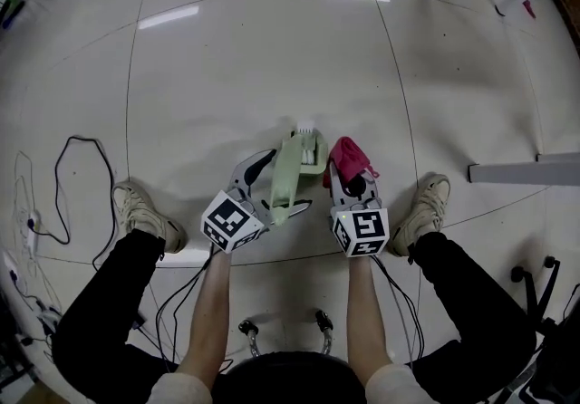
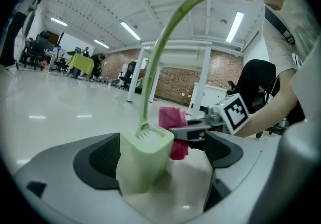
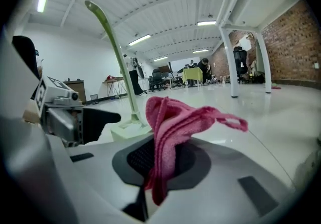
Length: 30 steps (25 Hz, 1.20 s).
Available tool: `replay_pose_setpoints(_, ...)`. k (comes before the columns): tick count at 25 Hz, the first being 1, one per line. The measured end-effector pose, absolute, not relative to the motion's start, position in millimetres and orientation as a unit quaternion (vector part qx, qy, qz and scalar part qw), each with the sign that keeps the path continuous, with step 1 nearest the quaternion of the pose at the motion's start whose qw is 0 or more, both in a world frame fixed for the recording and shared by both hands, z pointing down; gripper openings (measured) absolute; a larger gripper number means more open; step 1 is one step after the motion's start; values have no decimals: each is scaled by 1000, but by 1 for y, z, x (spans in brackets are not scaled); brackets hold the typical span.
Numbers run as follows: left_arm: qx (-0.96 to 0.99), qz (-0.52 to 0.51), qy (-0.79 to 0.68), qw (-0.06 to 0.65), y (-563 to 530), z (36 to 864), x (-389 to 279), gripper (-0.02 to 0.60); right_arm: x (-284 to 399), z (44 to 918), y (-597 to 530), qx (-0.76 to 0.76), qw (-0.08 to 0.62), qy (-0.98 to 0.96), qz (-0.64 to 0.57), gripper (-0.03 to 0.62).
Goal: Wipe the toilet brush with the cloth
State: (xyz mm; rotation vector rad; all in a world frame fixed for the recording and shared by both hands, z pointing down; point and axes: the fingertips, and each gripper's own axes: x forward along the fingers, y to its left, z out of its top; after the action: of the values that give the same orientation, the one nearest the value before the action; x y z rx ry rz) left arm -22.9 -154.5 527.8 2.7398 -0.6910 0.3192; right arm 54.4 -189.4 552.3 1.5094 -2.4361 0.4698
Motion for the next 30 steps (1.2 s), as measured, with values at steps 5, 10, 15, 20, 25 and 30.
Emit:
replay_pose_setpoints(5,961,122,-217,123,-202,518,-27,502,43,560,-142,531,95,-814,215,32)
replay_pose_setpoints(10,967,117,-180,140,-201,524,-14,502,17,580,-120,503,81,-821,256,32)
replay_pose_setpoints(15,967,112,-173,148,-179,529,-11,502,19,578,-150,502,85,-830,229,32)
replay_pose_setpoints(20,966,108,-157,172,-147,527,-2,502,50,578,-189,504,107,-836,187,32)
replay_pose_setpoints(25,962,81,-170,199,-129,524,3,502,58,575,-232,464,133,-863,146,32)
replay_pose_setpoints(30,959,81,-175,206,-125,523,5,502,50,577,-234,421,151,-882,146,32)
